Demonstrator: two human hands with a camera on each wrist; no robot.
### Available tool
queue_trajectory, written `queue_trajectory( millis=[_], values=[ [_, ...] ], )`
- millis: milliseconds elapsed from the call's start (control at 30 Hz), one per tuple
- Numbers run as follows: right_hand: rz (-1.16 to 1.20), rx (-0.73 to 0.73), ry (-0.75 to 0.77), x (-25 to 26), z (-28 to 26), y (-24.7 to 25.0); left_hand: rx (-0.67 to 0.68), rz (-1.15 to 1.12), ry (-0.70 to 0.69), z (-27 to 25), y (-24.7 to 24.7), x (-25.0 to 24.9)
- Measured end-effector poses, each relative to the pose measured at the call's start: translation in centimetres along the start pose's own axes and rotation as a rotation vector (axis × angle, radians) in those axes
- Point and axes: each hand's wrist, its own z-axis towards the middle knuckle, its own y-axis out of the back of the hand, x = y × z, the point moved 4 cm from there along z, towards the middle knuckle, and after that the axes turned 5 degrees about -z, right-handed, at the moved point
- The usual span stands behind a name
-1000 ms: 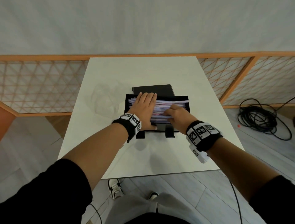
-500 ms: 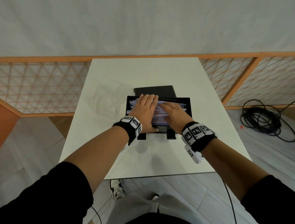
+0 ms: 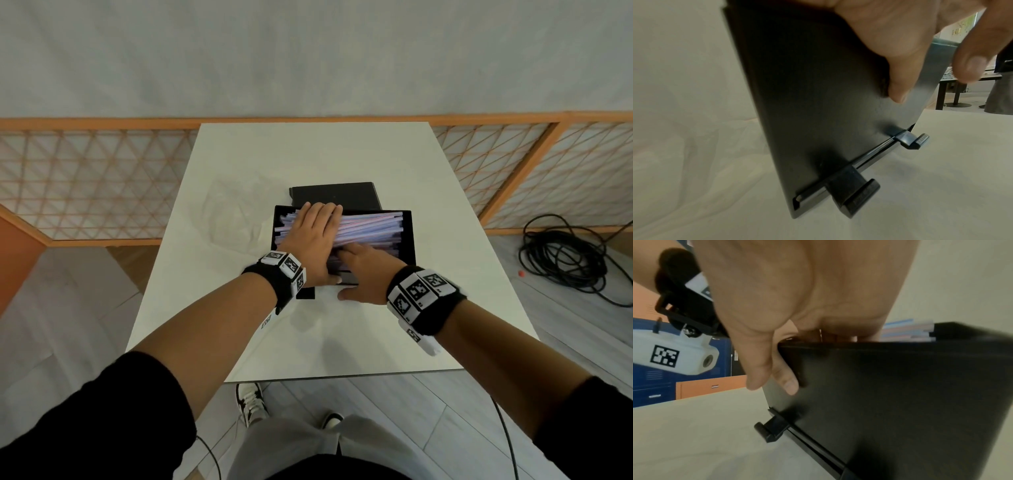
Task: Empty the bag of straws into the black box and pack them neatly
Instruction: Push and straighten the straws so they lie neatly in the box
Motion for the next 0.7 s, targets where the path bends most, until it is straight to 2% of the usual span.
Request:
queue_trajectory(
  millis=[67,300,467,700],
  values=[
    [-0.026,-0.016,-0.022,0.0,0.4,0.0,0.0,0.003,-0.004,-0.1,-0.1,-0.1],
    [-0.037,0.061,-0.123,-0.4,1.5,-1.3,-0.03,-0.01,-0.011,-0.3,-0.1,-0.1],
    [0.061,0.048,-0.191,-0.5,2.3,-0.9,-0.029,-0.002,-0.009,-0.4,-0.2,-0.3],
    [0.196,0.047,-0.133,-0.5,2.3,-1.1,-0.052,-0.004,-0.02,-0.7,-0.3,-0.2]
  ],
)
